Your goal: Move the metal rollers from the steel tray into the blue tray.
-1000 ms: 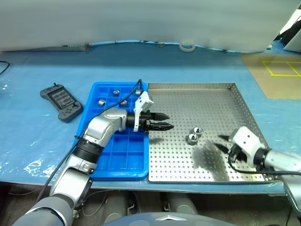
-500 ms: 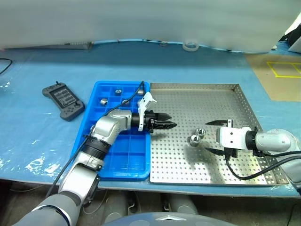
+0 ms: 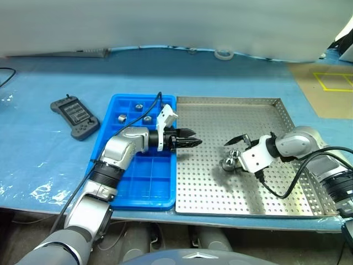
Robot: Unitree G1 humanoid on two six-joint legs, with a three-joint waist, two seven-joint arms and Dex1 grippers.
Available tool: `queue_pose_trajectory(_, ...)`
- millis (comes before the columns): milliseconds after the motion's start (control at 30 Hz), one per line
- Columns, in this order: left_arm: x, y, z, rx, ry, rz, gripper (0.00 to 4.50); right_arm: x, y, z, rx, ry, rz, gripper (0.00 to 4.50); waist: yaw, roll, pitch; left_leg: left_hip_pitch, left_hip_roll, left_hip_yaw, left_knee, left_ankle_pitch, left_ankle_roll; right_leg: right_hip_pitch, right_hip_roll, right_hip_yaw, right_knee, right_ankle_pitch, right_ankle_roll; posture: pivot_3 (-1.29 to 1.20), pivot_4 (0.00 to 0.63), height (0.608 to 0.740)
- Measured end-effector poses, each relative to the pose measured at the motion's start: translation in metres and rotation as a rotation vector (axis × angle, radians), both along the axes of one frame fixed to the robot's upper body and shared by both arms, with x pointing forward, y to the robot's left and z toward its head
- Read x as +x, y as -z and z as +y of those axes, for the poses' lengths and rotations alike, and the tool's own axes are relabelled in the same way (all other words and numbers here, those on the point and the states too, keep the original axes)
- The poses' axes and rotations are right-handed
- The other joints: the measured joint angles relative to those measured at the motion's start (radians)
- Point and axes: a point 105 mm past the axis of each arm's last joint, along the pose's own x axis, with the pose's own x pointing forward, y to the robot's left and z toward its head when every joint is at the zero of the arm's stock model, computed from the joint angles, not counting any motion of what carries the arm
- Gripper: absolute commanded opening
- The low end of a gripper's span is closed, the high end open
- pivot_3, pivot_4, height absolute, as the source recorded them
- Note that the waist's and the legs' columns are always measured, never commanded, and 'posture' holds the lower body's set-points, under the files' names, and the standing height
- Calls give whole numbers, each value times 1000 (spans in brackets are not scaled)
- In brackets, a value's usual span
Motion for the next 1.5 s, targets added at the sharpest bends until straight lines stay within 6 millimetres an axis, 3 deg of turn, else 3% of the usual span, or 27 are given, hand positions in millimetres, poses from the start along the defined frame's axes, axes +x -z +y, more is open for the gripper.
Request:
queue_pose_trajectory(233, 0, -1, -1, -2, -18, 15, 2611, 11, 4, 4, -79, -137, -61, 4449, -4, -3, 1, 12, 0, 0, 3, -2, -3, 15, 0, 0, -4, 4, -7, -287, 150, 740)
queue_pose_trajectory(333, -1, 0, -1, -7, -19, 16, 2611, 13, 6, 4, -110, -175, -72, 3801, -4, -5, 2, 14, 0, 0, 4, -3, -3, 16, 0, 1, -6, 4, -7, -289, 150, 740)
queue_pose_trajectory(467, -2, 2, -1, -9, -21, 25, 2611, 15, 9, 1, -136, -183, -61, 2500, -5, -8, 4, 12, 0, 1, 4, -3, -4, 14, 0, 2, -6, 4, -7, -294, 150, 740)
queue_pose_trajectory(533, -2, 2, -1, -11, -22, 25, 2611, 18, 9, 1, -135, -174, -71, 2500, -6, -8, 4, 11, 0, 2, 3, -2, -3, 13, 0, 3, -6, 5, -9, -296, 150, 740)
queue_pose_trajectory(667, -2, 2, -3, -13, -29, 30, 2611, 20, 7, 0, -133, -167, -79, 1619, -6, -8, 4, 11, 1, 4, 3, -2, -3, 12, 0, 3, -6, 6, -11, -303, 150, 740)
queue_pose_trajectory(933, 3, 6, -5, -23, -41, 46, 2611, 20, 3, 0, -115, -145, -80, 1593, -4, -8, 4, 2, 3, 9, 1, -1, 2, -2, 0, 3, -5, 6, -11, -316, 150, 740)
queue_pose_trajectory(1033, 6, 11, -4, -18, -49, 50, 2611, 14, 3, 0, -51, -55, -6, 1593, 2, -8, 4, 2, 4, 9, 1, -2, 2, -1, 0, 3, -5, 6, -11, -317, 150, 740)
queue_pose_trajectory(1167, 9, 9, -3, -14, -56, 32, 2611, 7, 1, 14, 184, 222, 221, 1593, 2, -7, 4, 2, 4, 9, 1, -2, 2, -1, 0, 3, -5, 6, -11, -318, 150, 740)
queue_pose_trajectory(1267, 8, 2, -8, -43, -46, 36, 2611, 12, -22, 28, 413, 396, 314, 1593, 3, -2, 7, 2, 4, 9, 0, -1, 2, -2, 0, 4, -4, 6, -11, -331, 150, 740)
queue_pose_trajectory(1367, 5, -13, -16, -158, -19, 104, 2611, 13, -44, 27, 566, 514, 303, 1593, 22, -2, 7, 4, 4, 10, -4, -1, -1, -2, 0, 4, -6, 6, -11, -343, 150, 740)
queue_pose_trajectory(1500, 3, -26, -23, -292, 1, 178, 2611, 1, -31, 28, 594, 567, 321, 1593, 35, -2, 7, 5, 3, 16, -13, 1, -3, -4, -1, 6, -11, 6, -11, -361, 150, 740)
